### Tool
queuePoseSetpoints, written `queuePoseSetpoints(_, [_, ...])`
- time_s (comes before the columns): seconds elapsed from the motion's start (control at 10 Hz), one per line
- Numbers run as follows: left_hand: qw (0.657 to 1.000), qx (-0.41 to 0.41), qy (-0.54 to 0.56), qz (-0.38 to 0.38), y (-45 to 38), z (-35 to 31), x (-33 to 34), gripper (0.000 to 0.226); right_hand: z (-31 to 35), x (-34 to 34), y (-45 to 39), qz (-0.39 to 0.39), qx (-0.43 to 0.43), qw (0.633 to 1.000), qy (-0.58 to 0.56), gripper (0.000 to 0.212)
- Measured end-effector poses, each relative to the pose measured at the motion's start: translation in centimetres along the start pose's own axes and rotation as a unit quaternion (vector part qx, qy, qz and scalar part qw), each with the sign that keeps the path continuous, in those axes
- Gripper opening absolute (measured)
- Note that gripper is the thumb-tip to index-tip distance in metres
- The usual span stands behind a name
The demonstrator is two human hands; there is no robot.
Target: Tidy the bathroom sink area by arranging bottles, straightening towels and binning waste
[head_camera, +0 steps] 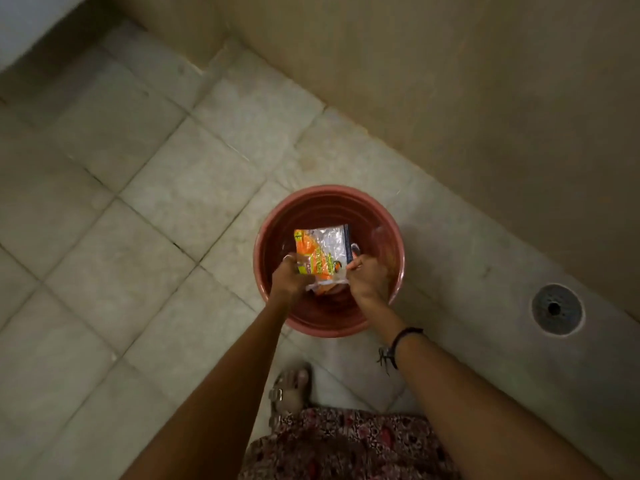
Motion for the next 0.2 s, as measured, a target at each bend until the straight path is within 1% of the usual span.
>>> queuePoseSetpoints(0.1, [0.989,0.01,-0.135,0.058,-2.2,0.7,1.4,0.076,-1.3,1.5,-1.0,0.018,0.015,1.0,0.012,0.031])
queuePoseSetpoints(0.2, [0.98,0.055,-0.182,0.051,-1.2,0.2,1.6,0.062,-1.3,1.1,0.2,0.024,0.006,0.999,0.027,0.025])
Point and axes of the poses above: each hand's wrist, its own y-axis away from the middle knuckle, its own x-axis out of the palm, z = x × y, the point moved 5 cm from there along -y, towards the middle knuckle, and after that the axes turned 4 degrees about -x, right-handed, at the moved point
